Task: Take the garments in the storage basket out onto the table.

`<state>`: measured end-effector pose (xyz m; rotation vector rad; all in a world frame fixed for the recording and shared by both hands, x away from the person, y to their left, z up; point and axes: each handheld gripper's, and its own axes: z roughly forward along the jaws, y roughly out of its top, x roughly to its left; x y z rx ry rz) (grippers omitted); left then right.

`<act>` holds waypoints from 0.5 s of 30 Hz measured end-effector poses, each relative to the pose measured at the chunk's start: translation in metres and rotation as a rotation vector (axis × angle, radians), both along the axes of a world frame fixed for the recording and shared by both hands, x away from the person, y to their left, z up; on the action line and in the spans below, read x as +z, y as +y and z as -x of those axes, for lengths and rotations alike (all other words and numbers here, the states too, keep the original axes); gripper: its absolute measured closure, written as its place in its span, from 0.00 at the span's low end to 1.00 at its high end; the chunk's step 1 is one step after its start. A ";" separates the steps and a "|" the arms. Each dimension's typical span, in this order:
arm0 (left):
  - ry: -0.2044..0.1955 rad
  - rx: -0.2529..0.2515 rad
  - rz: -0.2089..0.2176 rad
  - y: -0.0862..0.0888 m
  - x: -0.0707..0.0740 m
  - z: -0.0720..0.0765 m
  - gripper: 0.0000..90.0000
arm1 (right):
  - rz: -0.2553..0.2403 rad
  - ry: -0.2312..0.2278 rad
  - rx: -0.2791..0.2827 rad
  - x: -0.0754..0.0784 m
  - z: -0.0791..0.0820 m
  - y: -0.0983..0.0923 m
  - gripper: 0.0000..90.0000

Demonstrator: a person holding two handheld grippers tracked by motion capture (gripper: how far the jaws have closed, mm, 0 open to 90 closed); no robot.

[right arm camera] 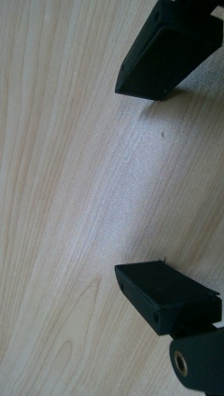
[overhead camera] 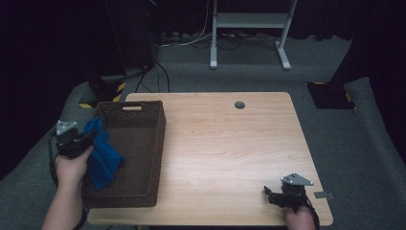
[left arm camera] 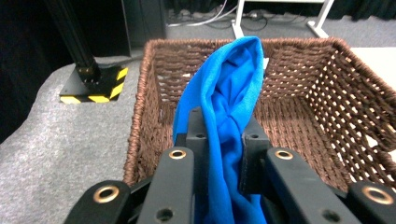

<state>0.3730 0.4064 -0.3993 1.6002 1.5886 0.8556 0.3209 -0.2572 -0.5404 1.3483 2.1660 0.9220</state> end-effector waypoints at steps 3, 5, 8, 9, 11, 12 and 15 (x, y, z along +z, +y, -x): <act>0.008 -0.003 -0.006 -0.003 -0.002 -0.002 0.88 | 0.000 0.000 0.000 0.000 0.000 0.000 0.13; 0.012 0.000 -0.008 -0.004 -0.003 -0.002 0.88 | 0.000 0.000 0.000 0.000 0.000 0.000 0.13; 0.022 0.013 -0.018 -0.003 -0.005 -0.001 0.88 | 0.000 0.000 0.000 0.000 0.000 0.000 0.13; 0.027 0.020 -0.022 -0.003 -0.005 -0.001 0.88 | 0.000 0.000 0.000 0.000 0.000 0.000 0.13; 0.039 0.036 -0.028 -0.003 -0.006 -0.001 0.88 | 0.000 0.000 0.000 0.000 0.000 0.000 0.13; 0.046 0.044 -0.031 -0.003 -0.006 -0.002 0.88 | 0.000 0.000 0.000 0.000 0.000 0.000 0.13; 0.067 0.075 -0.046 -0.005 -0.007 -0.007 0.88 | 0.000 0.000 0.000 0.000 0.000 0.000 0.13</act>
